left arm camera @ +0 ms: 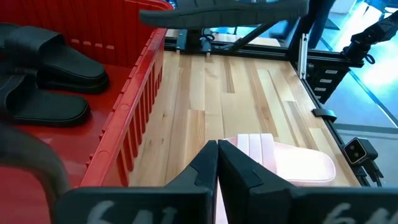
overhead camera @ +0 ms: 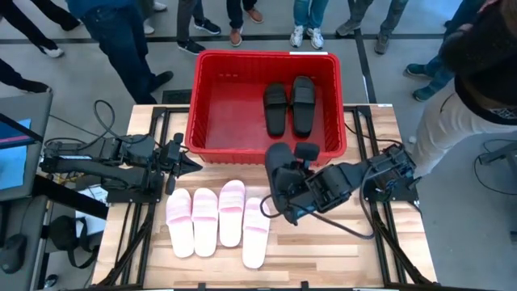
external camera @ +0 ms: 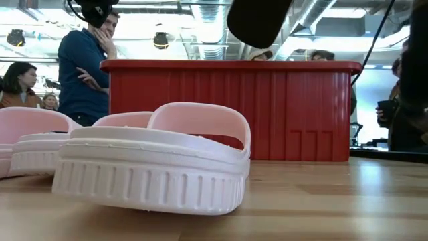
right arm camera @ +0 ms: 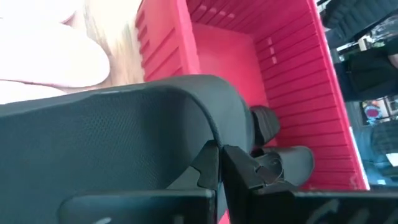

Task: Pick and place slides into bin
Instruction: Put the black slide into the red container

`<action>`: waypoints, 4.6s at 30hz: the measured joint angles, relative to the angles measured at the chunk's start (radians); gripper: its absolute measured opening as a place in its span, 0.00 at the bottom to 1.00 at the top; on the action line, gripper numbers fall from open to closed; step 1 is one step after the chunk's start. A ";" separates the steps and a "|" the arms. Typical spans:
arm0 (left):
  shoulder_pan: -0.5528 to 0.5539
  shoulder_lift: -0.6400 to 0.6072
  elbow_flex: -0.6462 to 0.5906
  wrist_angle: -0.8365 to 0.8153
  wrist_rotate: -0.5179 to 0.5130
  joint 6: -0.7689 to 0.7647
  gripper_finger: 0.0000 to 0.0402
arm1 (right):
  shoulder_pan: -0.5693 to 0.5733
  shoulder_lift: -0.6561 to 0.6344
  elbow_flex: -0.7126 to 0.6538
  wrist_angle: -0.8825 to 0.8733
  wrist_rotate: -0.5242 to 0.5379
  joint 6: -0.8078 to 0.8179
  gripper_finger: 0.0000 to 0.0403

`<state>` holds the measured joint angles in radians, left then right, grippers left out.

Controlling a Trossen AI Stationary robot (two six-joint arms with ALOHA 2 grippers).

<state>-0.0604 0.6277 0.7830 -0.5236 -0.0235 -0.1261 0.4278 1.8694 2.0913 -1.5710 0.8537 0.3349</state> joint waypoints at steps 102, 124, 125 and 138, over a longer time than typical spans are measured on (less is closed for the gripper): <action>0.000 0.000 0.000 0.096 -0.165 -0.042 0.00 | -1.052 0.150 0.015 0.544 -0.621 -1.018 0.00; 0.000 0.000 0.000 0.096 -0.167 -0.041 0.00 | -1.062 0.148 -0.068 0.591 -0.665 -1.019 0.00; 0.000 0.000 0.000 0.096 -0.167 -0.041 0.00 | -1.064 0.148 -0.068 0.589 -0.670 -1.017 0.00; 0.000 0.000 0.000 0.096 -0.167 -0.043 0.00 | -1.078 0.148 -0.068 0.592 -0.716 -1.024 0.00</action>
<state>-0.0605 0.6281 0.7830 -0.4278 -0.1909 -0.1692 -0.6499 2.0177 2.0232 -0.9793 0.1381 -0.6895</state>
